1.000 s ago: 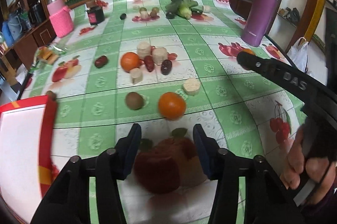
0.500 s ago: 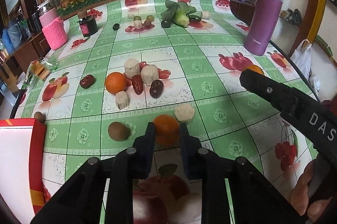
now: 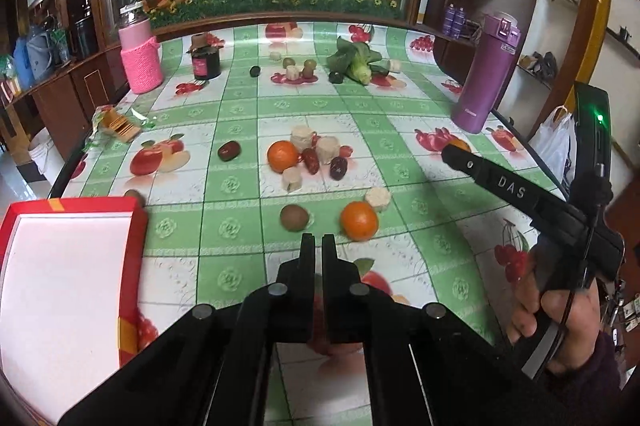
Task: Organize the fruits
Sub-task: 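Grasp an orange with the left gripper while the right gripper grasps another orange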
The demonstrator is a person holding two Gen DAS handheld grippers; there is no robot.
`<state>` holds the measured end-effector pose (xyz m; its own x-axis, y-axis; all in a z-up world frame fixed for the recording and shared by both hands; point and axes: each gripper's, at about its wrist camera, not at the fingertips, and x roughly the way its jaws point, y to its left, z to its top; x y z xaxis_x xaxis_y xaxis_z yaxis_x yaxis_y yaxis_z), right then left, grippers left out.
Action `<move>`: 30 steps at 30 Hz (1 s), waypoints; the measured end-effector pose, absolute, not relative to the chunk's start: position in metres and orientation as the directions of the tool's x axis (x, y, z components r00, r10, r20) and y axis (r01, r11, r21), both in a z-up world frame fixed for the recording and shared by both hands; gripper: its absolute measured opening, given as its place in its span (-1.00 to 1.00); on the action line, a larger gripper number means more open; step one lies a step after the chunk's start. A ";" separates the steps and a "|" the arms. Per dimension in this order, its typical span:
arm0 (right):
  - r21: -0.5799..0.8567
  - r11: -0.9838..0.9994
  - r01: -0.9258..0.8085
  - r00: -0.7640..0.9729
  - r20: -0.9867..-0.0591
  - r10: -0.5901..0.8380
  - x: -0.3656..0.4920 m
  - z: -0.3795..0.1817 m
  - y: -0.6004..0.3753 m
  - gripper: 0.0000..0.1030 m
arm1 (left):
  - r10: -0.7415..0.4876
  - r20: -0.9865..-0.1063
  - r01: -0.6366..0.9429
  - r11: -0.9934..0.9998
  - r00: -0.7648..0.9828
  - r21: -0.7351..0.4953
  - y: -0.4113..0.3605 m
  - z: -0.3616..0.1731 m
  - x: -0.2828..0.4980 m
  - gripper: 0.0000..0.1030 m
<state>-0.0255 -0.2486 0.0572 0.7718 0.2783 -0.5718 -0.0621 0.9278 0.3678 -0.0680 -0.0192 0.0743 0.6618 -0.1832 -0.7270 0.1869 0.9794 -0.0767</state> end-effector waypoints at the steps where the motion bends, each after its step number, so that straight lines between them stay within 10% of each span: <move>1: 0.368 0.928 -0.062 0.772 -0.572 0.279 -0.026 0.057 -0.249 -0.36 | -0.195 -0.731 0.197 0.977 0.654 -0.084 -0.020 0.072 -0.067 -0.98; 4: 0.368 0.929 -0.045 0.774 -0.575 0.266 -0.026 0.057 -0.250 -0.36 | -0.220 -0.746 0.213 0.971 0.629 -0.108 -0.030 0.066 -0.063 -0.88; 8: 0.384 0.923 -0.027 0.772 -0.578 0.264 -0.025 0.055 -0.255 -0.36 | -0.213 -0.749 0.241 0.968 0.627 -0.074 -0.049 0.059 -0.053 -0.16; 30: 0.503 0.864 0.009 0.707 -0.614 0.350 -0.008 0.037 -0.268 -0.36 | -0.189 -0.757 0.274 0.962 0.626 -0.013 -0.066 0.030 -0.012 -0.48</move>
